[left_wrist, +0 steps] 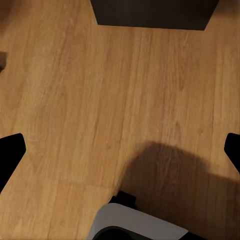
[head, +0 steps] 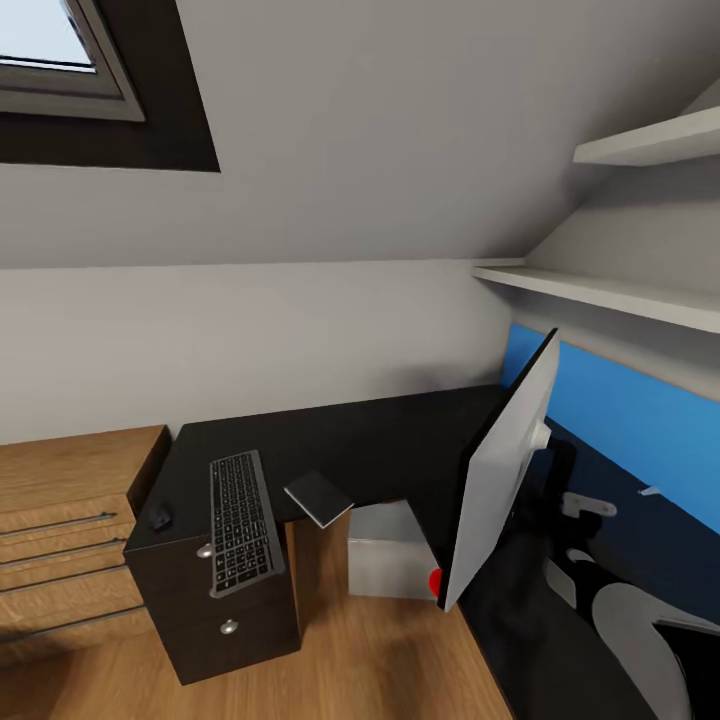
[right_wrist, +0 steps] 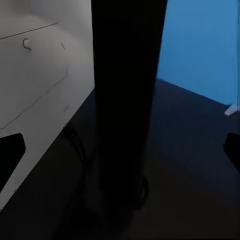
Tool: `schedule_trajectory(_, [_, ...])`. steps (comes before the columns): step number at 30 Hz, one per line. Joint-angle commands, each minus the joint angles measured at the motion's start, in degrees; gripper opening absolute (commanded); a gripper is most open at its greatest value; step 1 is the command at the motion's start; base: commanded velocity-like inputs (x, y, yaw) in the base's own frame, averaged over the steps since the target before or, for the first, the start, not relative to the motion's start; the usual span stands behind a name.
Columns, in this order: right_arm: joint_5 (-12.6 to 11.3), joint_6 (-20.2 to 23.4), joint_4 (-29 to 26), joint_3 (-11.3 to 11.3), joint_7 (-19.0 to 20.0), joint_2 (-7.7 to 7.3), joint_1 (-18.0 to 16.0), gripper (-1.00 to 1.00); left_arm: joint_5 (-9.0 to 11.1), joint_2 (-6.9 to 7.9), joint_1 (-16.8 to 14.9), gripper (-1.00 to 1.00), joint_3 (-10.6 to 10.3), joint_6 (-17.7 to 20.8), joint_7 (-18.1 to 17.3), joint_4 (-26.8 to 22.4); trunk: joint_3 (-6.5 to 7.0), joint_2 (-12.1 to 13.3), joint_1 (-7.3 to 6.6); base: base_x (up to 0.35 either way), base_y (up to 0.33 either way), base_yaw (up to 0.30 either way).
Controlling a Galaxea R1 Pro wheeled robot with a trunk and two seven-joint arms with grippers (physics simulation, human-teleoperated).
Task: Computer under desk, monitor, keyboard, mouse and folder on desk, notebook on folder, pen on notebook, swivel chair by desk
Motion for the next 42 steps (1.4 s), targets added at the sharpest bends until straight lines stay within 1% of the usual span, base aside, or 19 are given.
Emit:
schedule_trajectory(1, [-0.5, -0.2, 0.1, -0.2, 0.1, -0.06, 0.0, 1.0, 0.5, 0.06, 0.0, 1.0, -0.5, -0.2, 0.4, -0.1, -0.06, -0.1, 0.01, 0.001, 0.002, 0.0])
schedule_trajectory(4, [-1.7, -0.1, 0.1, -0.7, 0.1, -0.32, 0.0, 1.0, 0.5, 0.06, 0.0, 1.0, -0.5, -0.2, 0.4, -0.1, -0.06, -0.1, 0.01, 0.003, 0.0, 0.0])
schedule_trajectory(15, [-1.8, -0.1, 0.1, -0.8, 0.1, -0.33, 0.0, 1.0, 0.4, 0.05, 0.0, 1.0, -0.5, -0.3, 0.4, -0.1, -0.06, -0.1, 0.01, 0.13, 0.0, 0.0])
schedule_trajectory(30, [-1.8, -0.1, 0.0, -0.8, 0.1, -0.4, 0.0, 1.0, 0.4, 0.06, 0.0, 1.0, -0.6, -0.2, 0.4, 0.0, -0.06, -0.1, 0.01, 0.014, -0.002, 0.0])
schedule_trajectory(42, [-1.8, -0.2, 0.0, -0.8, 0.1, -0.4, 0.0, 1.0, 0.6, 0.06, 0.0, 1.0, -0.6, -0.2, 0.4, 0.0, -0.06, -0.1, 0.01, 0.061, -0.057, 0.0])
